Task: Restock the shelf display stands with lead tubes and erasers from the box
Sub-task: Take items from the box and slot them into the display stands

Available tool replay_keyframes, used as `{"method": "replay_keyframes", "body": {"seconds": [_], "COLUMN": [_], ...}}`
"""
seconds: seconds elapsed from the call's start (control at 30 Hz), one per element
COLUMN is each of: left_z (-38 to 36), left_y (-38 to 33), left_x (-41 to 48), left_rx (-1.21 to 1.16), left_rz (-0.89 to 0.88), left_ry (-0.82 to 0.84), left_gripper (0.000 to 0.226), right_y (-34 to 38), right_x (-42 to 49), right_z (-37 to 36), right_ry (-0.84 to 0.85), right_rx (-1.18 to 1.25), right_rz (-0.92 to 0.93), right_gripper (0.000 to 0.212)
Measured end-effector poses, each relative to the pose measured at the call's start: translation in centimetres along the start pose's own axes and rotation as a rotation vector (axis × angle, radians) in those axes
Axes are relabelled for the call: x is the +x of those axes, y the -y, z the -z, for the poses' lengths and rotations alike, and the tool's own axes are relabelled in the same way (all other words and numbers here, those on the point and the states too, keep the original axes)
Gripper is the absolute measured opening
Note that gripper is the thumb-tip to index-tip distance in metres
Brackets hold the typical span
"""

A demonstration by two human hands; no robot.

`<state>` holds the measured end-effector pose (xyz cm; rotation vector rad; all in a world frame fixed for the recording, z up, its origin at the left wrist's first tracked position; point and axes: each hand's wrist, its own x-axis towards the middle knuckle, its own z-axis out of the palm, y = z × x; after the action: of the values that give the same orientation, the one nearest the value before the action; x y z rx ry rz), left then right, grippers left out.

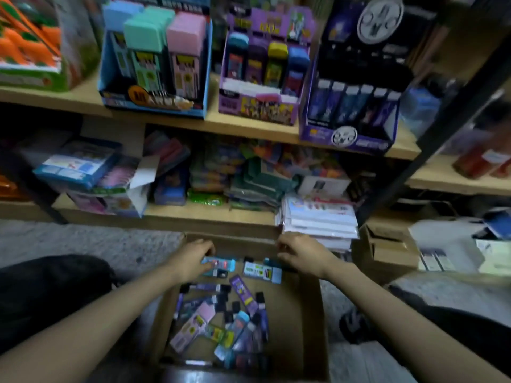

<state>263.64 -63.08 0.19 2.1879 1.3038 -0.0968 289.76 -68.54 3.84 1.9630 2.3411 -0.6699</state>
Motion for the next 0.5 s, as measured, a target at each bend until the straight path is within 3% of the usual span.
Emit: {"method": "replay_keyframes", "body": {"seconds": [0.13, 0.23, 0.3, 0.5], "left_z": [-6.3, -9.9, -11.4, -12.8], "left_y": [2.0, 4.7, 6.5, 8.0], "left_x": [-0.2, -0.2, 0.4, 4.2], "left_rx": [-0.193, -0.260, -0.228, -0.119], "left_rz": [0.133, 0.209, 0.240, 0.162], "left_ry": [0.070, 0.060, 0.074, -0.012], "left_gripper": [0.011, 0.028, 0.039, 0.042], "right_y": [-3.0, -4.6, -5.5, -6.9], "right_x": [-0.3, -0.2, 0.5, 3.6], "right_z": [-6.9, -10.9, -13.1, -16.0], "right_ry": [0.068, 0.101, 0.122, 0.043], "right_rx": [0.252, 0.357, 0.358, 0.200], "right_rz": [-0.236, -0.384, -0.417, -0.420], "right_gripper": [0.024, 0.030, 0.037, 0.057]}}
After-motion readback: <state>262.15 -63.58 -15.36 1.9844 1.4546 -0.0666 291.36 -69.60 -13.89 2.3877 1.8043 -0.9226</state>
